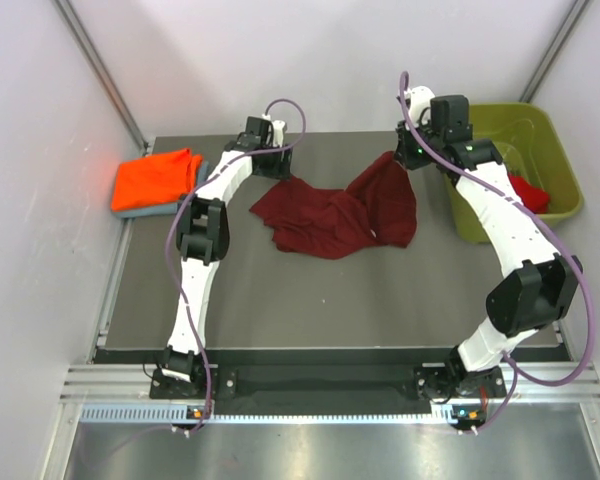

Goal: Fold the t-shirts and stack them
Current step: Flatten the tshirt out

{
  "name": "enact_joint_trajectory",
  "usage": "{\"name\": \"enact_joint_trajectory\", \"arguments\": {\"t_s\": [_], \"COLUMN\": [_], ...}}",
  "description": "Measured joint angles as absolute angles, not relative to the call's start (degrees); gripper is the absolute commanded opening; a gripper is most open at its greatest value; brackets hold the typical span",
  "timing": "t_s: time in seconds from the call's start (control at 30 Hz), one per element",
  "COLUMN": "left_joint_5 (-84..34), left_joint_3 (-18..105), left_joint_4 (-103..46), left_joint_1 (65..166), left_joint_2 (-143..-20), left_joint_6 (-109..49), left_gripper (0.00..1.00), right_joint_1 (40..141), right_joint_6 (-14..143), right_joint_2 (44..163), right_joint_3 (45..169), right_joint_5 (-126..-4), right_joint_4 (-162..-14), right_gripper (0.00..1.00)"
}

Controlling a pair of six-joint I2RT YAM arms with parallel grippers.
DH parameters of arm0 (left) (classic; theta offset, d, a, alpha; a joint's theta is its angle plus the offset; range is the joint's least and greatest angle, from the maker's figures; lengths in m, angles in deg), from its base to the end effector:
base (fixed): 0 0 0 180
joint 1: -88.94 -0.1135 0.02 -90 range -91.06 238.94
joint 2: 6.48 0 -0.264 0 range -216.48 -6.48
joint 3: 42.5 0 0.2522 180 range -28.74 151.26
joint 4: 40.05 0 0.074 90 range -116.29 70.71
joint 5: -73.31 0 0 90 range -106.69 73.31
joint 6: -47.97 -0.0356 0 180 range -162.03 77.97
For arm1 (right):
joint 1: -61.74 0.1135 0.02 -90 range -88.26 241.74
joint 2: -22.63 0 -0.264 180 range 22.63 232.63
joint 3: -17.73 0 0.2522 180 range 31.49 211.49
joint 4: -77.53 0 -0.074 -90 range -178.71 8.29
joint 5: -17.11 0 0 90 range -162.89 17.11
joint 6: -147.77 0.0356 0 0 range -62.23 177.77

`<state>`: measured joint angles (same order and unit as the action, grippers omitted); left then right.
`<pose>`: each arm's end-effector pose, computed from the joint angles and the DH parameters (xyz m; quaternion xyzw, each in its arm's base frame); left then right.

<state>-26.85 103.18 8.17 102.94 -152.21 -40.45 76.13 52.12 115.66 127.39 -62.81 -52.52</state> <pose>0.5447 -0.1423 0.1806 0.1320 0.9219 -0.1301 0.3403 0.3537 0.0972 0.3894 -0.1936 0.8561 0.1131 0.4656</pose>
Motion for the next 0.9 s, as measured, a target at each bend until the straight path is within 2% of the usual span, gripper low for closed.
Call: {"name": "enact_joint_trajectory", "arguments": {"t_s": [0.47,0.5,0.53,0.57,0.6,0.67,0.9], "left_joint_5": [-29.62,-29.75,-29.91,-30.04,-30.23,-30.63,-31.41], "left_joint_3": [108.16,108.18,108.20,108.20,108.20,108.25,107.72], "left_joint_4": [3.76,3.58,3.49,3.49,3.45,3.28,3.19], "left_joint_1": [104.01,104.10,104.23,104.34,104.41,104.47,104.34], "left_joint_2": [-157.28,-157.41,-157.44,-157.50,-157.54,-157.85,-157.61], "left_joint_6": [-40.17,-40.17,-40.17,-40.10,-40.58,-40.28,-40.69], "left_gripper": [0.52,0.46,0.26,0.26,0.06,0.01,0.00], "right_joint_1": [76.13,76.13,76.13,76.11,76.13,76.11,76.11], "right_joint_6": [51.16,51.07,50.99,50.88,50.83,50.77,50.68], "right_joint_2": [115.18,115.11,115.07,115.03,115.00,115.00,115.00], "right_joint_3": [125.58,125.58,125.58,125.58,125.58,125.58,125.58], "right_joint_5": [-64.51,-64.64,-64.80,-64.91,-64.97,-65.19,-65.71], "right_joint_4": [-52.61,-52.63,-52.63,-52.65,-52.65,-52.65,-52.74], "right_gripper": [0.00,0.00,0.00,0.00,0.00,0.00,0.00]}}
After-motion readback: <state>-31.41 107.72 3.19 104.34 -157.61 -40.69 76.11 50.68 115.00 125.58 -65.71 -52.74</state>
